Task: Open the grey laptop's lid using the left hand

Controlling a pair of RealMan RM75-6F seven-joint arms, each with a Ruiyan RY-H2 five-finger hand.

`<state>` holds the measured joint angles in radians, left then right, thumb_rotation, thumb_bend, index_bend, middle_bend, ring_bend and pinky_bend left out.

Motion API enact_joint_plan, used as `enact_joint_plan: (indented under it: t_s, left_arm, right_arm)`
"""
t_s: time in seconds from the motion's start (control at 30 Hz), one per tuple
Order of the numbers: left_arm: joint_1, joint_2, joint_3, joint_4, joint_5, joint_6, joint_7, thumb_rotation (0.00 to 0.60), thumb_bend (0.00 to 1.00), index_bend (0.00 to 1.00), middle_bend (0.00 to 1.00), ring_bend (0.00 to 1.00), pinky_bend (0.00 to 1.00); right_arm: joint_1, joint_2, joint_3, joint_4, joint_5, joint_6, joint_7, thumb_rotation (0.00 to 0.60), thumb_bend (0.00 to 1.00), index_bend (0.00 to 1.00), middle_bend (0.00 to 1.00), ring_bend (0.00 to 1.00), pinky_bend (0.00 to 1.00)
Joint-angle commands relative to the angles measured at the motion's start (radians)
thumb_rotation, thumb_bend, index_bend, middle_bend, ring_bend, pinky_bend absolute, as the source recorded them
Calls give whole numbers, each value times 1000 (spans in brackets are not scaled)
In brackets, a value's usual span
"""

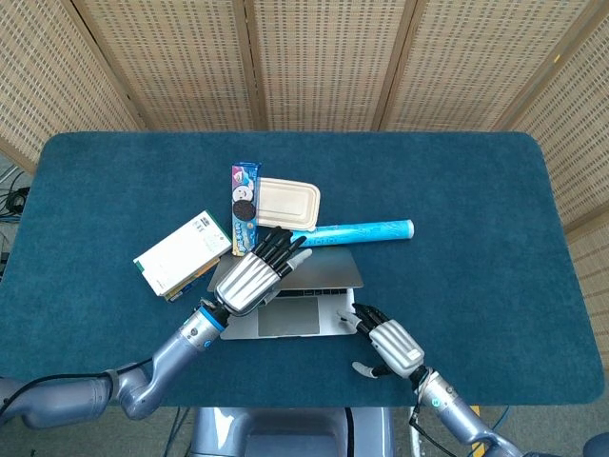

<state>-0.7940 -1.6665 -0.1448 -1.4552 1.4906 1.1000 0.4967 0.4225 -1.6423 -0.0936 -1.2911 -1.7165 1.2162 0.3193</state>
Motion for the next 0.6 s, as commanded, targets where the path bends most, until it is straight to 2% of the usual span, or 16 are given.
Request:
enact_joint_plan:
  t_s: [0.03, 0.4, 0.6]
  left_arm:
    - [0, 2, -1, -1, -5, -2, 3, 600, 418, 0, 0, 0, 0]
    - [-3, 2, -5, -3, -29, -12, 25, 600, 409, 0, 0, 0, 0]
    - [-1, 2, -8, -3, -43, -13, 32, 600, 416, 0, 0, 0, 0]
  right_arm:
    - [-9, -17, -3, 28, 0, 20, 23, 600, 311, 0, 217, 19, 108]
    - [-16, -40, -24, 82, -21, 47, 40, 600, 311, 0, 287, 46, 108]
    - [-3, -42, -32, 90, -44, 49, 35, 600, 312, 0, 289, 46, 108]
